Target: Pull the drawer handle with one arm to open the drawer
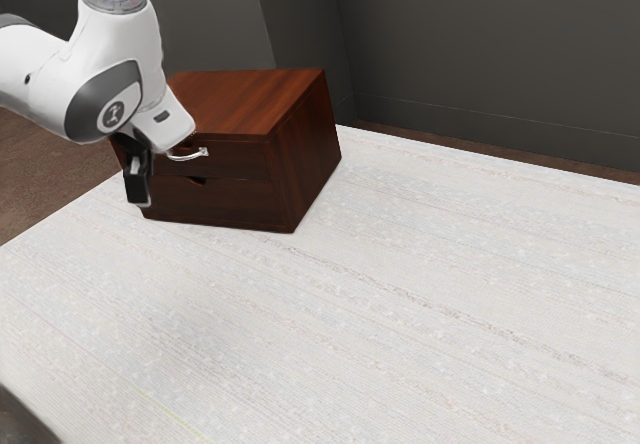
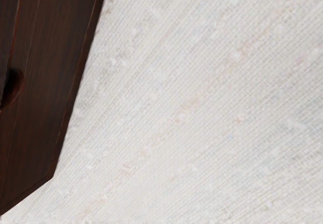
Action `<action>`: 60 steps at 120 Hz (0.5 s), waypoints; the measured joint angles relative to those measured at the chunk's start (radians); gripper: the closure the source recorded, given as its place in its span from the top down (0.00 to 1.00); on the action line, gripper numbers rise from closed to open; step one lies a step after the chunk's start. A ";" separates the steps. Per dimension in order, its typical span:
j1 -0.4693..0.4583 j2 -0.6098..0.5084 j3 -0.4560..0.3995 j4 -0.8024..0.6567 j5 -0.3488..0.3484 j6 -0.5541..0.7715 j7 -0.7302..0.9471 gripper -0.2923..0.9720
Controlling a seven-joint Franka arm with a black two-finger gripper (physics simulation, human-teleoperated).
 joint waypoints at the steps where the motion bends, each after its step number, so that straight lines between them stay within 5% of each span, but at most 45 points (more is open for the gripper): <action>1: 0.001 0.001 0.003 0.000 0.000 0.003 0.002 0.77; 60: 0.080 0.002 0.272 0.034 -0.004 0.170 0.077 0.77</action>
